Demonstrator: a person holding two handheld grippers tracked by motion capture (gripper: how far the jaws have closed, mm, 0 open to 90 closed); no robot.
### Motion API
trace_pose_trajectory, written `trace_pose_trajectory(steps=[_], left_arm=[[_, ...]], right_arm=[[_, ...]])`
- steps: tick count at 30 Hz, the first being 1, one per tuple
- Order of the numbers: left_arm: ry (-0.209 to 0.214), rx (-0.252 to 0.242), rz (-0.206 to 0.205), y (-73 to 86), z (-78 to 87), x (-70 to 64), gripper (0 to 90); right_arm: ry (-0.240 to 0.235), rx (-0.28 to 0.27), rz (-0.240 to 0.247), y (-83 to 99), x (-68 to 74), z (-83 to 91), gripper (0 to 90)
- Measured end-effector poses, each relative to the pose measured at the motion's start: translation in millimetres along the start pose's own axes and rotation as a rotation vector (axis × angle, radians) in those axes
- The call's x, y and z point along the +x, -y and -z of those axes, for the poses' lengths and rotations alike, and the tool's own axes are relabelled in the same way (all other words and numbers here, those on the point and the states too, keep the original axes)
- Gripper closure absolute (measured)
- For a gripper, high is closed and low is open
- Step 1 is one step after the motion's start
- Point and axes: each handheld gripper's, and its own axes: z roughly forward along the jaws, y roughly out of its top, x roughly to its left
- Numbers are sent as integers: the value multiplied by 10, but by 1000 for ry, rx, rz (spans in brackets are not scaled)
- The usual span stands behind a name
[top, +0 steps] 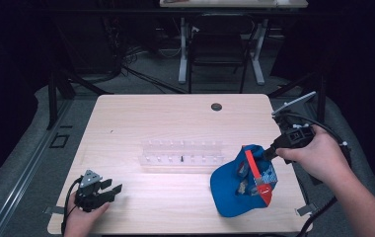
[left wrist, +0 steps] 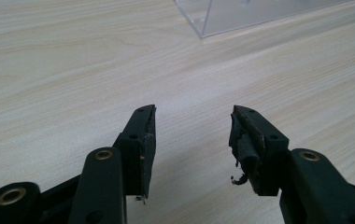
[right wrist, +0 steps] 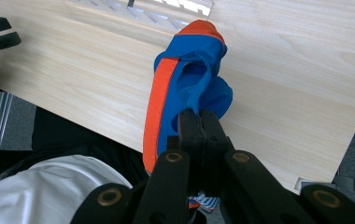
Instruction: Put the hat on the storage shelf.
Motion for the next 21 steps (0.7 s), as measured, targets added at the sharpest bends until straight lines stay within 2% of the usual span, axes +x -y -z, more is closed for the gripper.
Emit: trace_pose_trajectory(steps=[8, 12, 13, 16, 17, 21], left_arm=[[2, 0, 1, 0, -4, 1, 510], [6, 12, -2, -5, 7, 8, 510], [4, 0, 1, 0, -1, 6, 510], [4, 7, 1, -2, 2, 5, 510], [4, 7, 1, -2, 2, 5, 510], [5, 8, -9, -4, 3, 6, 510]], right_arm=[[8, -11, -10, -67, 82, 172, 900], [-10, -16, -19, -97, 91, 236, 900], [-21, -14, -19, -101, 87, 245, 900], [-67, -10, -38, -122, 72, 276, 900], [-67, -10, -38, -122, 72, 276, 900], [-139, -6, -71, -151, 22, 309, 900]])
